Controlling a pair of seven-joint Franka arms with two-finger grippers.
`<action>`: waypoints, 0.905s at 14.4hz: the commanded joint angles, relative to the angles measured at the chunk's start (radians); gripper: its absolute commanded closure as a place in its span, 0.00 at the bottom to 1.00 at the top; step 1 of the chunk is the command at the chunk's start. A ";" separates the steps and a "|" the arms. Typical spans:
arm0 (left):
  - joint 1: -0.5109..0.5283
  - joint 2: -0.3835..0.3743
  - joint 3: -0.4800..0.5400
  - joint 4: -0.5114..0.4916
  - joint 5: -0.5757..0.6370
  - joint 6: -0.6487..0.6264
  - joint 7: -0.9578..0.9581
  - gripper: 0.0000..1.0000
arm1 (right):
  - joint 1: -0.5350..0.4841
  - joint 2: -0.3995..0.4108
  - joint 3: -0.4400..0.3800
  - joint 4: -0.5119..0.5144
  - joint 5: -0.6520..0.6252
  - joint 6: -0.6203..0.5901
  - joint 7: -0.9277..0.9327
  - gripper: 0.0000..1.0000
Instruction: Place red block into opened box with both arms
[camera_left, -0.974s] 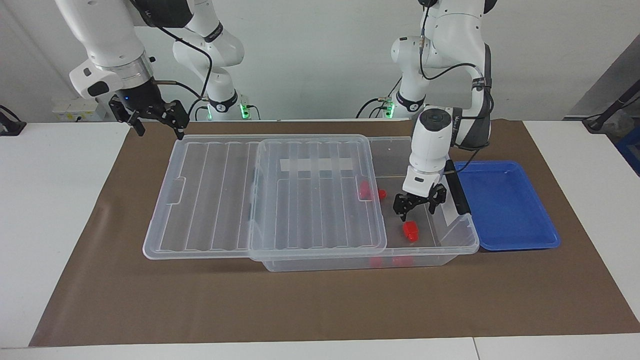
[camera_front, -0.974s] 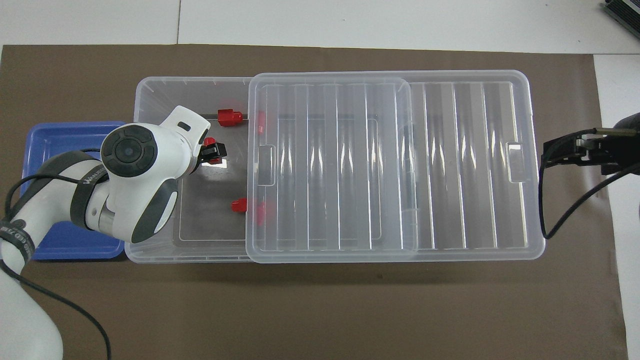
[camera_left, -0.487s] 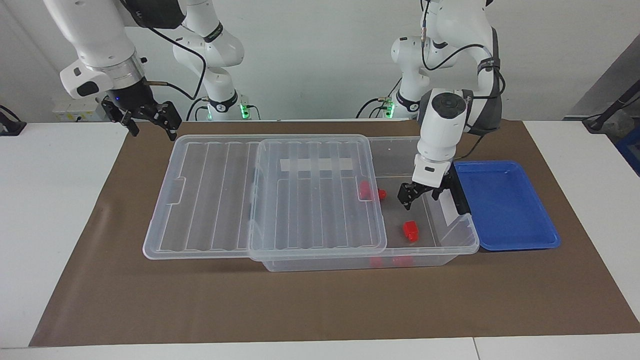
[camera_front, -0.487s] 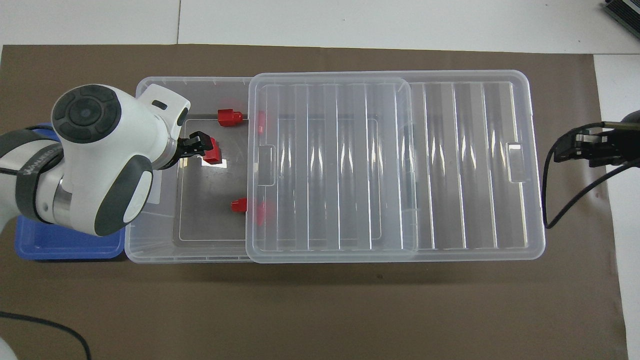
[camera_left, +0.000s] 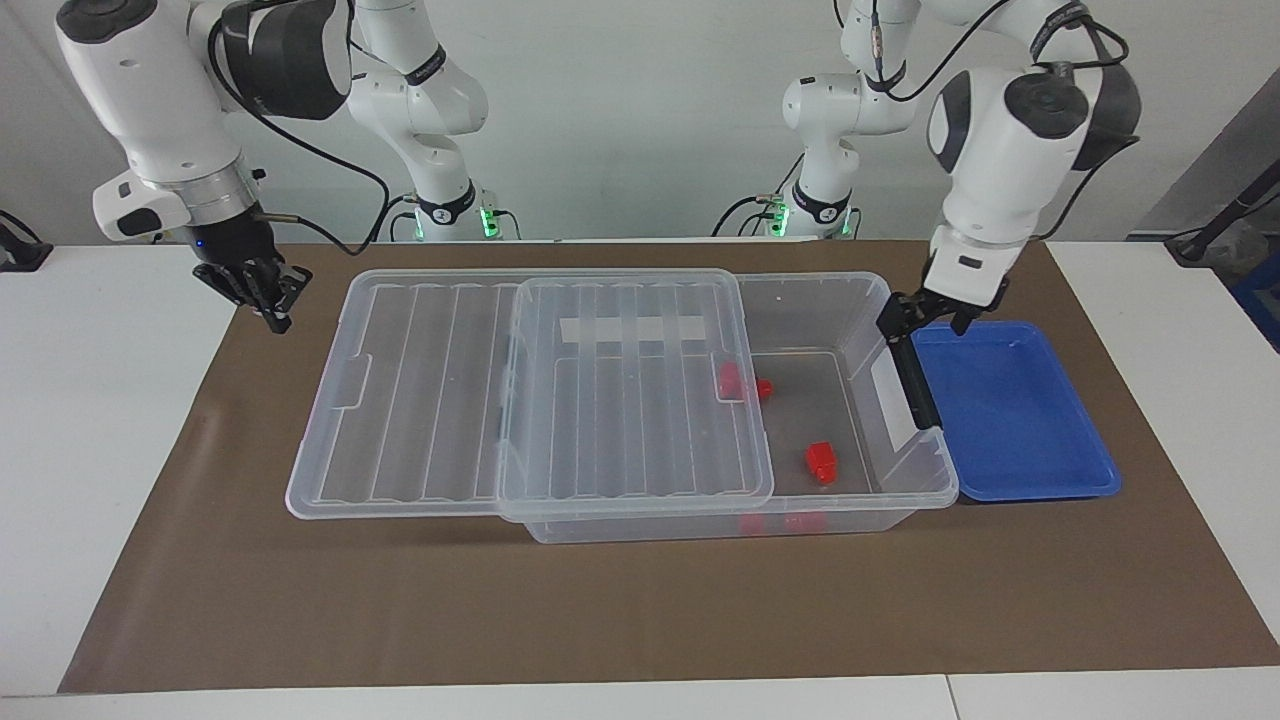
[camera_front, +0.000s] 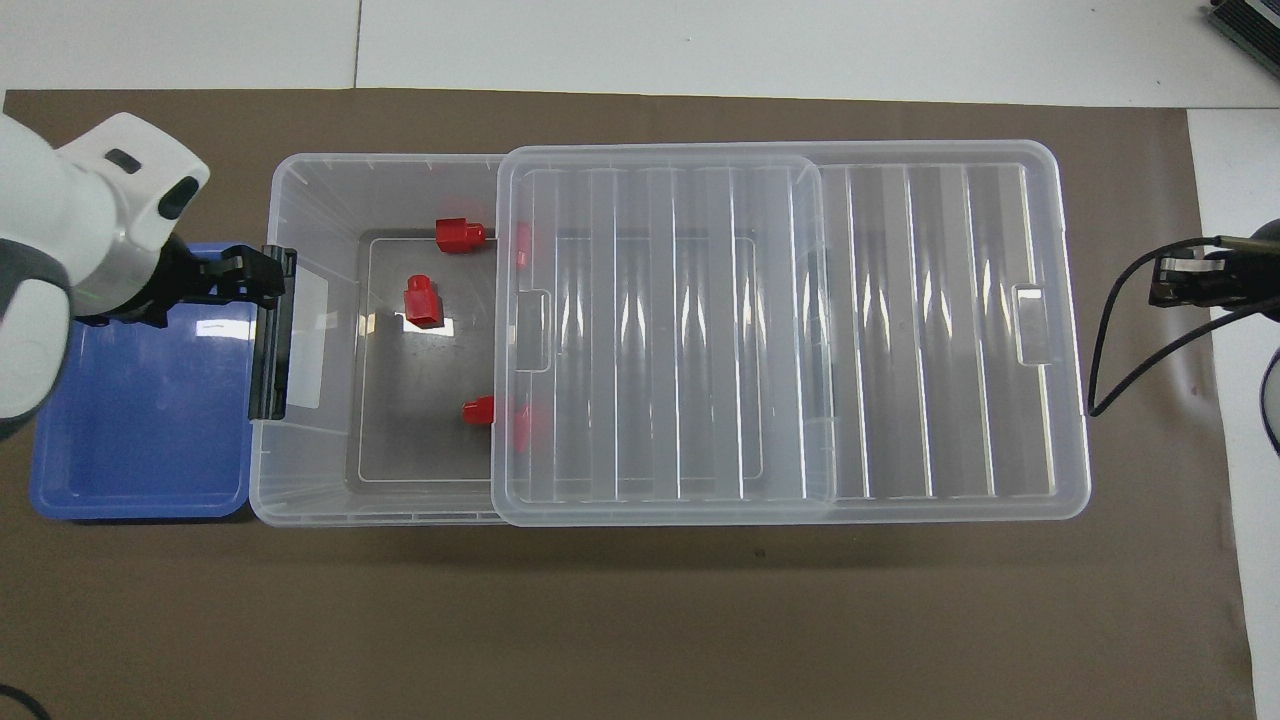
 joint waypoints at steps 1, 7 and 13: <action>0.103 -0.065 0.002 -0.011 -0.027 -0.058 0.265 0.00 | -0.041 0.021 0.008 -0.058 0.002 0.110 -0.028 1.00; 0.180 -0.091 0.019 -0.058 -0.027 -0.009 0.429 0.00 | -0.052 0.129 0.010 -0.056 0.002 0.193 -0.042 1.00; 0.181 -0.093 0.019 -0.055 -0.027 -0.011 0.444 0.00 | -0.027 0.140 0.014 -0.076 0.002 0.198 -0.043 1.00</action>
